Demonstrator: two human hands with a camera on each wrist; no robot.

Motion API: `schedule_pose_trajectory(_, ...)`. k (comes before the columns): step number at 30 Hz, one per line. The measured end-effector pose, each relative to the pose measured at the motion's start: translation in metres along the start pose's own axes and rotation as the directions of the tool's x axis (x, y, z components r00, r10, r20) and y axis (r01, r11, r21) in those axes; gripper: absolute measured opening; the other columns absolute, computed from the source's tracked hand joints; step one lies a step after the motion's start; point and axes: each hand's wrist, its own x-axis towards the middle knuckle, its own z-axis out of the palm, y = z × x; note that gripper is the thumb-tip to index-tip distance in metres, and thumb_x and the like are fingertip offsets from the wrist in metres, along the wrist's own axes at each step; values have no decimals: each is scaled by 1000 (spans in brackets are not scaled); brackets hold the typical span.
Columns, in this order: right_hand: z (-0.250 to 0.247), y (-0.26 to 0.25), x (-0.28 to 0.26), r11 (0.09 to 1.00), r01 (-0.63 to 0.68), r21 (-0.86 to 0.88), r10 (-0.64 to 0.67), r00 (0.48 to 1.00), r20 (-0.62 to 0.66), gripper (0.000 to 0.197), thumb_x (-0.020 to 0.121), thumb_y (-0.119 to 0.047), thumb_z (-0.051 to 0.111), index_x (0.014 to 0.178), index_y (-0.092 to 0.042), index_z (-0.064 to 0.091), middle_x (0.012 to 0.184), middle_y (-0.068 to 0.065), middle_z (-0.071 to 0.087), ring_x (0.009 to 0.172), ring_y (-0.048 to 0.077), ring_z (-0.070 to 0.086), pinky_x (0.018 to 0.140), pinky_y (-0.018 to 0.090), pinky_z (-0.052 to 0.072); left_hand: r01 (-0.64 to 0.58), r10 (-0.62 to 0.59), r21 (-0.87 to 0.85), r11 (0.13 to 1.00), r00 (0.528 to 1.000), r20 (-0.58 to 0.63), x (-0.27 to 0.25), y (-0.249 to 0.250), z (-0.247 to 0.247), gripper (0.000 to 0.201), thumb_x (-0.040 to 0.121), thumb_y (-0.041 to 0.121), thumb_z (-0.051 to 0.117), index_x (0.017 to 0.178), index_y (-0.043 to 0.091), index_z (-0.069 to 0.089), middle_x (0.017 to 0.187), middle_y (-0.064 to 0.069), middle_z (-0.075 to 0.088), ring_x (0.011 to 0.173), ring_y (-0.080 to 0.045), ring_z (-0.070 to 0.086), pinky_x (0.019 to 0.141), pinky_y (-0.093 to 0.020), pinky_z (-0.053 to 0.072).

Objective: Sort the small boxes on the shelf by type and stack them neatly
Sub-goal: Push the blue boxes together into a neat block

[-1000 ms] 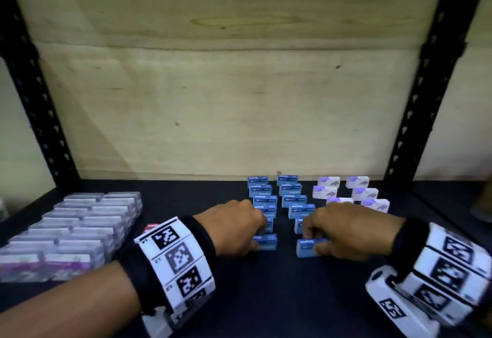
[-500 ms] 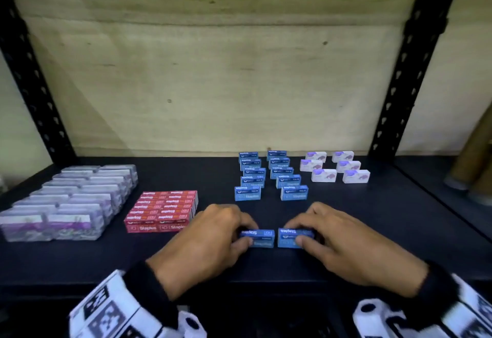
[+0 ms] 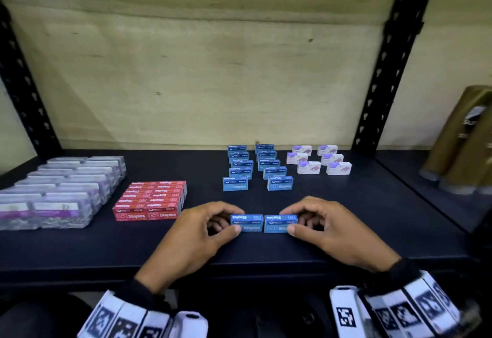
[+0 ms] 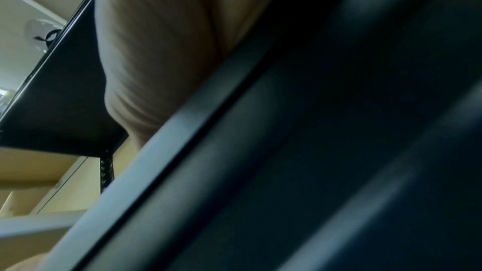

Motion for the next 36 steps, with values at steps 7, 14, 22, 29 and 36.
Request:
schedule_pose_trajectory(7,2,4,0,999,-7,42,8,1000,-18,17,86,-21,77,101,-28,75,88,-8,67,73,5,61,74,22,52,10,-10,-28,1000,1000,-14,-2,-1,1,20,82,15,79,97,28,75,78,21,69,71,0,61,72,-10,48)
schedule_pose_trajectory(14,3,4,0,1000,-6,30,7,1000,-29,17,86,-21,77,101,-28,75,88,-8,67,74,6,62,75,24,53,9,-9,-16,1000,1000,-16,-2,0,1,20,82,18,79,98,27,75,77,21,69,71,0,62,72,-10,48)
schedule_pose_trajectory(22,6,2,0,1000,6,26,-4,998,-66,18,86,-31,75,103,-29,73,91,-13,67,77,8,64,75,21,52,37,-37,-13,999,999,-8,-2,1,1,28,81,32,78,108,34,71,87,19,69,76,-2,64,78,-18,52)
schedule_pose_trajectory(29,-14,-20,2,992,-65,-106,62,998,-26,29,84,-54,63,107,-37,67,102,-21,66,88,1,66,82,23,53,20,-23,237,971,1000,11,15,19,-19,38,86,51,65,117,31,65,100,13,62,82,1,64,72,-16,49)
schedule_pose_trajectory(36,-63,-58,48,848,-85,-523,157,983,96,20,90,-48,63,107,-38,64,97,-24,66,84,-6,61,83,20,48,-74,-70,635,769,978,199,77,52,-55,35,86,52,65,114,30,67,108,15,68,90,-4,61,84,-24,48)
